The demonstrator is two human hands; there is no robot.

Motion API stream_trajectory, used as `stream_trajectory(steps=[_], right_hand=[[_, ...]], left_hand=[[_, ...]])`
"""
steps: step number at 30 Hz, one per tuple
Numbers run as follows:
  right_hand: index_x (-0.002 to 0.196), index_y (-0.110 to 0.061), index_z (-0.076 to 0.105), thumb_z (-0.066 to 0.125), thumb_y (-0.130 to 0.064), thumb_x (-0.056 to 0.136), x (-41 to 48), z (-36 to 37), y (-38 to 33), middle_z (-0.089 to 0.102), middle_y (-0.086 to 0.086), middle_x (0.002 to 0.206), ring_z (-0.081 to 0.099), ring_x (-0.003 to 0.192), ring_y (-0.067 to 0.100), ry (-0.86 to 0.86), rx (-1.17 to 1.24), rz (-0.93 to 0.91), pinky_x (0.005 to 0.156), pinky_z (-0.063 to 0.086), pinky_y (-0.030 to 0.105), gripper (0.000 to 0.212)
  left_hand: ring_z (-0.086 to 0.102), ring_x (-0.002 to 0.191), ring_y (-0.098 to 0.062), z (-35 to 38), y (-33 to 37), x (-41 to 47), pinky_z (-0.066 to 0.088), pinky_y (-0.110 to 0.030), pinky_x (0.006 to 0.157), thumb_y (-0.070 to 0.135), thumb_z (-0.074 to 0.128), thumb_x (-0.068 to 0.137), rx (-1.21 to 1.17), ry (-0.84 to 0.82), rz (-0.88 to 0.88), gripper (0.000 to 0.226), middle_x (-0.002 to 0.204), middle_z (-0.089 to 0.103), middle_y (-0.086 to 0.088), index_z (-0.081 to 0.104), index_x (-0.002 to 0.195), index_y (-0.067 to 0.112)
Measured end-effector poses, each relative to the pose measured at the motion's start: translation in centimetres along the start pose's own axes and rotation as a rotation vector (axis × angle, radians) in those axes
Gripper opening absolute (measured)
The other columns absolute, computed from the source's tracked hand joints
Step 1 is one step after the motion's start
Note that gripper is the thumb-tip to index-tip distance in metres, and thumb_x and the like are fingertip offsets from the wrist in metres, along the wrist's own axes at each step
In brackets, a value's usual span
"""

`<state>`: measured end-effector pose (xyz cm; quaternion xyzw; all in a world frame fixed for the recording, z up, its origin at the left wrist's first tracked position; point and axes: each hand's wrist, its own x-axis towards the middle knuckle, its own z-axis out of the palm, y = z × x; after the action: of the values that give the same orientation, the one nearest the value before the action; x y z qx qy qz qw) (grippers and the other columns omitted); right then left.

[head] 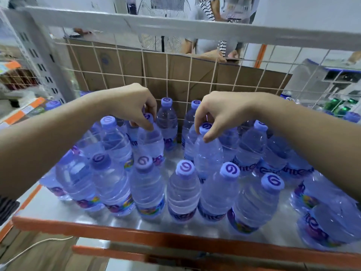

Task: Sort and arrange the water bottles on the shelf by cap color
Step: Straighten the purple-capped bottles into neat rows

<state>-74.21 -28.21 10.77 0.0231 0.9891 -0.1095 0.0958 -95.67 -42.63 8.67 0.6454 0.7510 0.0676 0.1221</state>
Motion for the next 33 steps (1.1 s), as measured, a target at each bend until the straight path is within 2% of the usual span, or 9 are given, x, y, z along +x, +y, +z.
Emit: stream_trajectory(steps=[3, 7, 11, 14, 19, 23, 27, 30, 33], right_hand=[[0.082, -0.029, 0.072, 0.081, -0.026, 0.070, 0.6, -0.9, -0.8, 0.057, -0.020, 0.055, 0.051, 0.048, 0.003, -0.026, 0.025, -0.029, 0.046, 0.034, 0.010, 0.016], [0.084, -0.026, 0.074, 0.080, -0.024, 0.071, 1.7, -1.0, -1.8, 0.058, -0.017, 0.058, 0.051, 0.048, 0.002, 0.013, 0.094, -0.038, 0.046, 0.035, 0.010, 0.015], [0.084, -0.027, 0.073, 0.080, -0.024, 0.070, 2.7, -1.2, -2.6, 0.064, 0.002, 0.067, 0.055, 0.048, 0.006, -0.019, 0.135, -0.008, 0.047, 0.043, 0.020, 0.016], [0.085, -0.025, 0.074, 0.079, -0.027, 0.071, 3.4, -1.1, -3.3, 0.065, 0.003, 0.069, 0.057, 0.055, 0.014, 0.016, 0.104, -0.022, 0.052, 0.045, 0.027, 0.015], [0.082, -0.016, 0.073, 0.077, -0.022, 0.076, 4.1, -0.9, -3.9, 0.060, -0.007, 0.055, 0.053, 0.048, 0.004, 0.118, 0.163, 0.011, 0.049, 0.039, 0.013, 0.009], [0.085, -0.015, 0.072, 0.077, -0.021, 0.077, 5.4, -0.4, -4.4, 0.054, -0.021, 0.047, 0.049, 0.044, -0.001, 0.133, 0.139, 0.028, 0.046, 0.034, 0.009, 0.011], [0.089, -0.014, 0.074, 0.076, -0.019, 0.074, 7.1, -0.2, -4.6, 0.052, -0.037, 0.051, 0.053, 0.050, -0.009, 0.152, 0.085, 0.044, 0.046, 0.037, 0.009, 0.015], [0.089, -0.013, 0.074, 0.077, -0.021, 0.074, 8.0, -0.2, -3.8, 0.054, -0.031, 0.049, 0.053, 0.045, -0.006, 0.135, 0.091, 0.099, 0.043, 0.038, 0.012, 0.017], [0.091, -0.013, 0.075, 0.078, -0.023, 0.073, 8.8, 0.5, -3.0, 0.053, -0.013, 0.049, 0.052, 0.046, -0.005, 0.139, 0.048, 0.141, 0.042, 0.035, 0.010, 0.020]], left_hand=[[0.065, 0.046, -0.007, -0.4, -1.1, 0.6, 0.043, -0.007, 0.048, 0.030, 0.086, 0.063, 0.042, 0.002, 0.042, 0.019, 0.051, 0.066, 0.010, 0.069, 0.072, 0.029], [0.066, 0.046, -0.009, -0.4, -2.3, 1.3, 0.045, -0.009, 0.046, 0.030, 0.089, 0.063, 0.007, -0.031, 0.031, 0.021, 0.052, 0.066, 0.010, 0.070, 0.073, 0.028], [0.067, 0.046, -0.010, -0.2, -3.0, 1.5, 0.043, -0.009, 0.044, 0.031, 0.088, 0.063, -0.006, -0.044, 0.053, 0.022, 0.053, 0.067, 0.007, 0.070, 0.073, 0.026], [0.067, 0.047, -0.010, -0.4, -3.4, 1.4, 0.044, -0.010, 0.045, 0.032, 0.089, 0.062, 0.004, -0.039, 0.045, 0.022, 0.053, 0.068, 0.006, 0.070, 0.073, 0.027], [0.067, 0.048, -0.007, -0.6, -3.9, 1.0, 0.047, -0.015, 0.050, 0.036, 0.088, 0.063, 0.030, -0.038, 0.048, 0.021, 0.054, 0.067, 0.012, 0.072, 0.075, 0.030], [0.067, 0.050, -0.009, -0.5, -3.9, 1.1, 0.048, -0.021, 0.054, 0.037, 0.089, 0.062, 0.043, -0.032, 0.038, 0.022, 0.059, 0.069, 0.008, 0.072, 0.075, 0.030], [0.068, 0.053, -0.009, -0.4, -4.3, 0.9, 0.044, -0.014, 0.053, 0.039, 0.088, 0.062, 0.054, -0.019, 0.035, 0.024, 0.062, 0.070, 0.006, 0.074, 0.079, 0.030], [0.068, 0.053, -0.009, -0.3, -4.6, 0.8, 0.041, -0.007, 0.052, 0.038, 0.088, 0.063, 0.036, 0.005, 0.051, 0.024, 0.062, 0.071, 0.006, 0.074, 0.081, 0.028], [0.067, 0.055, -0.009, -0.1, -4.8, 0.7, 0.041, -0.007, 0.054, 0.040, 0.087, 0.062, 0.031, 0.033, 0.063, 0.026, 0.064, 0.071, 0.007, 0.074, 0.082, 0.028]])
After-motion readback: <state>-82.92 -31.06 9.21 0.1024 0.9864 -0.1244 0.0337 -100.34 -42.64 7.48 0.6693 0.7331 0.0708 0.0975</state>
